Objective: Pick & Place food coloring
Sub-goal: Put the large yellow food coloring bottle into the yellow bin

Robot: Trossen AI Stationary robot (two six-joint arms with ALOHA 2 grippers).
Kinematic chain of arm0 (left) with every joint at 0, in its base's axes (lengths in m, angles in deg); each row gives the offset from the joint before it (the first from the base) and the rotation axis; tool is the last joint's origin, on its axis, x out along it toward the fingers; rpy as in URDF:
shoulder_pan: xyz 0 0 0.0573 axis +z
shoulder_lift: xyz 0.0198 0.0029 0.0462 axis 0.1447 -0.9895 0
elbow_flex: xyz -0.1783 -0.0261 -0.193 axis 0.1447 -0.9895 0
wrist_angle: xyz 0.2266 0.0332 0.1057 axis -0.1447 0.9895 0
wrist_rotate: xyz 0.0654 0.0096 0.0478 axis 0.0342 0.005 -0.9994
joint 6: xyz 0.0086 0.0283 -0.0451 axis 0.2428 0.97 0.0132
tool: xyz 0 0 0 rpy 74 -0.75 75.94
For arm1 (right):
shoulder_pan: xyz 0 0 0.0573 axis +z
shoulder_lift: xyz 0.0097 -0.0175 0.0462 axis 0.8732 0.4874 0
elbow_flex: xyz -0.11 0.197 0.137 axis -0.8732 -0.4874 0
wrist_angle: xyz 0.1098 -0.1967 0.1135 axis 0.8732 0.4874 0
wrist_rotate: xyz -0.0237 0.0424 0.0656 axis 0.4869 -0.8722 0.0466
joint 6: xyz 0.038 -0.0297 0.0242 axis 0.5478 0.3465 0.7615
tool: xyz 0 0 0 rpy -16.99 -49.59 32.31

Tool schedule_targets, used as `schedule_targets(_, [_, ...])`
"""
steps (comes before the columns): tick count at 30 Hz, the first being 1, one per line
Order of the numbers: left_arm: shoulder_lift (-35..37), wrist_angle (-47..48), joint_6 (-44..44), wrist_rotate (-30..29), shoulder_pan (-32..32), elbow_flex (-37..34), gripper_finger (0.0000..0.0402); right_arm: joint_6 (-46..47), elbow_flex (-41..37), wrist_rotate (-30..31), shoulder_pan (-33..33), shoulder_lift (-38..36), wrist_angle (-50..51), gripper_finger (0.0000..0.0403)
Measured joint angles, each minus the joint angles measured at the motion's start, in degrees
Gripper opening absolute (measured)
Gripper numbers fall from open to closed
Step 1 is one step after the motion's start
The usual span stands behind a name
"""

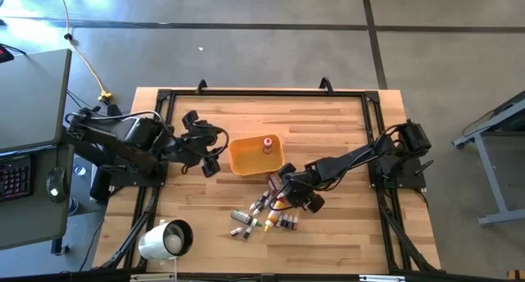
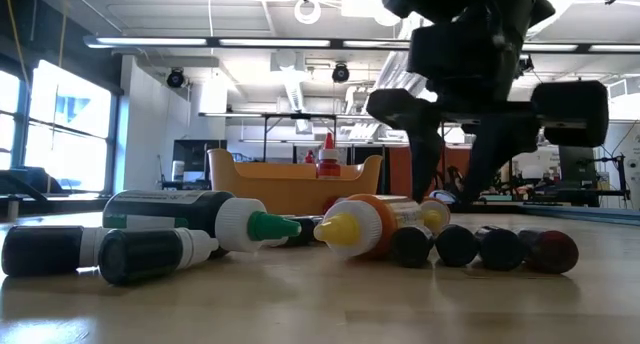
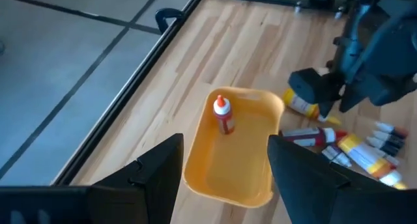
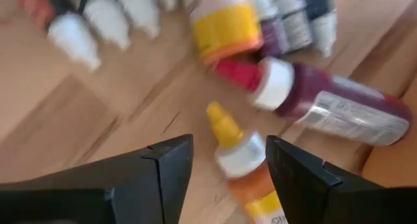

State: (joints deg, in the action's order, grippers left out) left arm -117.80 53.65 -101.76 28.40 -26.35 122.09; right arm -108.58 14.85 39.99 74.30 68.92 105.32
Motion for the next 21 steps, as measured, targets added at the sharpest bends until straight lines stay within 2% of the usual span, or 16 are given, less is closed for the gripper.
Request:
schedule_targets(8, [0.30,-0.07,0.11,-0.44,-0.01,-0.01,0.0221,-7.24,0.02,0.36,-0.09,2.07,-0.47,0.0191])
schedule_targets(14, [0.30,-0.10,0.15,-3.20,-0.01,-0.01,0.0220,-12.55,0.33,3.34,-0.80,5.55,-0.65,0.0191])
schedule_targets(21, [0.30,-0.01,0.13,-3.33,-0.01,-0.01,0.0220,-19.05,0.23,5.07,-0.81,4.78,-0.12,0.0191])
